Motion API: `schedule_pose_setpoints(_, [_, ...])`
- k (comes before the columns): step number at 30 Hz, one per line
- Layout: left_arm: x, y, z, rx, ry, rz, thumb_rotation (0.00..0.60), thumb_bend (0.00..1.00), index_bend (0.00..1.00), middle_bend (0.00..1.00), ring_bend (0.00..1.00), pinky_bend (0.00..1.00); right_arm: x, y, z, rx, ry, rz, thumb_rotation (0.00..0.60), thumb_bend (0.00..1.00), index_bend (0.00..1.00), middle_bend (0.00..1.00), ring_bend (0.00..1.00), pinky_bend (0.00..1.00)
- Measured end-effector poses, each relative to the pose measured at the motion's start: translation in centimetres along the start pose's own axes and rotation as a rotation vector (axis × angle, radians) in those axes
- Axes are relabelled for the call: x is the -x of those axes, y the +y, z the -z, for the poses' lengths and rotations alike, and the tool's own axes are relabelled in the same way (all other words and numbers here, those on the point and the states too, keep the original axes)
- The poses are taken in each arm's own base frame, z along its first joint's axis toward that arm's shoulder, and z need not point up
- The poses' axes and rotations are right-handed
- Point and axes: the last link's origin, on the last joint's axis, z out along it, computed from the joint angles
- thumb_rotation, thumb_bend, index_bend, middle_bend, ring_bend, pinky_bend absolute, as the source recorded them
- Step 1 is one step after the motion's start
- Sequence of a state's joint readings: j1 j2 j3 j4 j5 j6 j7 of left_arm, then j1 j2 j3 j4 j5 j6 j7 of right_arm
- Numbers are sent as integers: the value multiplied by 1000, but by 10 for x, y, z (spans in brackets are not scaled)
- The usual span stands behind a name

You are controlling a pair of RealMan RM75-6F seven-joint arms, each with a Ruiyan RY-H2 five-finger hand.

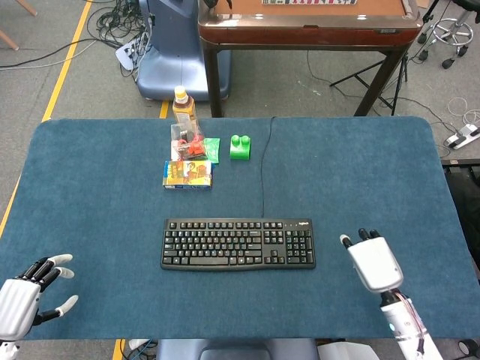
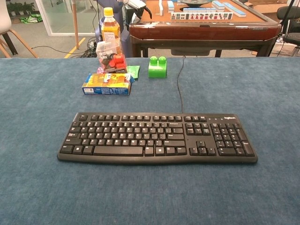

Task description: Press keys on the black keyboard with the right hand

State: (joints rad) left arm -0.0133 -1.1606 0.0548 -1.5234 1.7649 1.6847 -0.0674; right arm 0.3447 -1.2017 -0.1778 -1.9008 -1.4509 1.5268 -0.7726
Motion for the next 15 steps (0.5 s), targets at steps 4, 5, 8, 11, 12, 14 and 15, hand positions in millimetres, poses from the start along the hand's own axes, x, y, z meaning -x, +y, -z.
schedule_pose_setpoints(4, [-1, 2, -5, 7, 5, -3, 600, 147, 455, 301, 270, 496, 1, 9, 23, 42, 15, -43, 600, 920, 435, 453, 380, 534])
schedule_pose_setpoints(5, [-2, 2, -7, 8, 8, -2, 600, 147, 455, 301, 270, 496, 2, 12, 28, 53, 19, -54, 600, 920, 435, 453, 380, 534])
schedule_pose_setpoints(8, [-4, 4, -10, 9, 18, 2, 600, 147, 455, 301, 270, 496, 4, 17, 37, 69, 19, -72, 600, 921, 434, 453, 380, 534])
schedule_pose_setpoints(11, [-5, 4, -10, 8, 20, -2, 600, 146, 452, 301, 269, 496, 6, 23, 42, 79, 20, -84, 600, 921, 435, 454, 380, 534])
schedule_pose_setpoints(12, [-5, 4, -10, 5, 18, -4, 600, 146, 449, 301, 269, 496, 6, 24, 43, 82, 21, -89, 600, 920, 435, 454, 380, 534])
schedule_pose_setpoints(14, [-5, 3, -10, 2, 18, -4, 600, 146, 445, 301, 270, 496, 7, 28, 45, 88, 21, -97, 600, 920, 435, 454, 380, 534])
schedule_pose_setpoints(15, [-5, 3, -11, 0, 20, -3, 600, 146, 445, 301, 270, 496, 7, 29, 46, 88, 24, -99, 600, 921, 435, 454, 380, 534])
